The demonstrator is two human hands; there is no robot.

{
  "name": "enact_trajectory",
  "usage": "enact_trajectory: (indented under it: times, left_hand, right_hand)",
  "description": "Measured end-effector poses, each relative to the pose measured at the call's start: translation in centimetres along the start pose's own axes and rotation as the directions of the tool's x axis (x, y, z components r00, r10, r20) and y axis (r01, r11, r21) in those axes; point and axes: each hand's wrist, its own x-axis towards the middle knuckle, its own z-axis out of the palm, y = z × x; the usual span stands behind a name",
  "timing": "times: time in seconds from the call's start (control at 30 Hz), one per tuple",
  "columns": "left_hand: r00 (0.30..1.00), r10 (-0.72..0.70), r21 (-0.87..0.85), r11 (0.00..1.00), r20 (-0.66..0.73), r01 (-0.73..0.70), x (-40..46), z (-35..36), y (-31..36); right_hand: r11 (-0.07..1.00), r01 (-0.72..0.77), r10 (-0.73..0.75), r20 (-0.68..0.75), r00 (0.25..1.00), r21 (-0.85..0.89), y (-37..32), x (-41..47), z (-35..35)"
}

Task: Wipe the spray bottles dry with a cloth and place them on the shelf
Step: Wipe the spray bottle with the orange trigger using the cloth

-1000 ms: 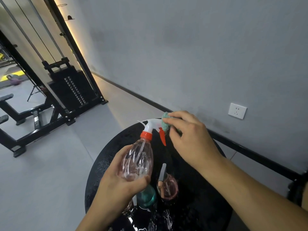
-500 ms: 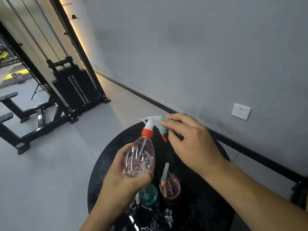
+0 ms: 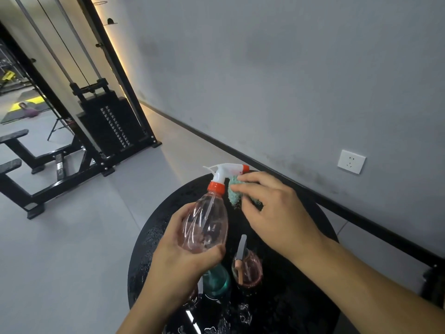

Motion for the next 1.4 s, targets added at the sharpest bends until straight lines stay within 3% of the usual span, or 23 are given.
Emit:
enact_trajectory:
  times: [0.1,0.3,0.53,0.7,0.87,1.03,1.2,1.4]
  left_hand:
    - [0.998,0.000,-0.020,1.000,-0.061,-0.002,0.4,-0.7,-0.3]
    - [0.998,0.020,-0.023,0.999,-0.058,-0.021,0.6,-1.4,-0.4]
    - [1.000,0.022,-0.034,0.999,-0.012,-0.022,0.7,-1.6,-0.7]
    - [1.000,0.024,-0.033,0.999,0.020,-0.024,0.7,-1.1,-0.8]
    - [0.999,0.035,-0.027,0.999,-0.031,-0.036,0.9,-1.3,-0.9]
    - [0.999,0.048,-0.020,0.999,-0.009,-0.048,0.8,-1.0,-1.0]
    - [0.992,0.024,-0.025,0.999,-0.123,-0.027,1.2,-1.2,-1.3]
    - [0.985,0.140,0.179,0.976,-0.099,-0.121,0.9,-1.3,-2.3]
  right_hand:
    - [1.000,-0.006,0.006,0.039,0.999,0.005,-0.1,-0.4,0.2]
    - [0.988,-0.098,0.112,-0.107,0.988,0.122,0.0,0.5,-0.7]
    - [0.965,-0.149,0.147,0.027,0.989,0.215,-0.5,0.3,-1.4]
    - [0.967,-0.142,0.152,-0.031,0.988,0.214,-0.3,0.4,-1.4]
    - [0.970,-0.159,0.147,0.080,0.986,0.185,-0.4,0.1,-1.3]
    - [0.970,-0.153,0.159,-0.019,0.987,0.188,-0.4,0.2,-1.3]
    - [0.970,-0.167,0.154,0.084,0.985,0.179,-0.4,0.0,-1.1]
    - [0.969,-0.133,0.171,-0.176,0.969,0.208,0.0,1.2,-2.2]
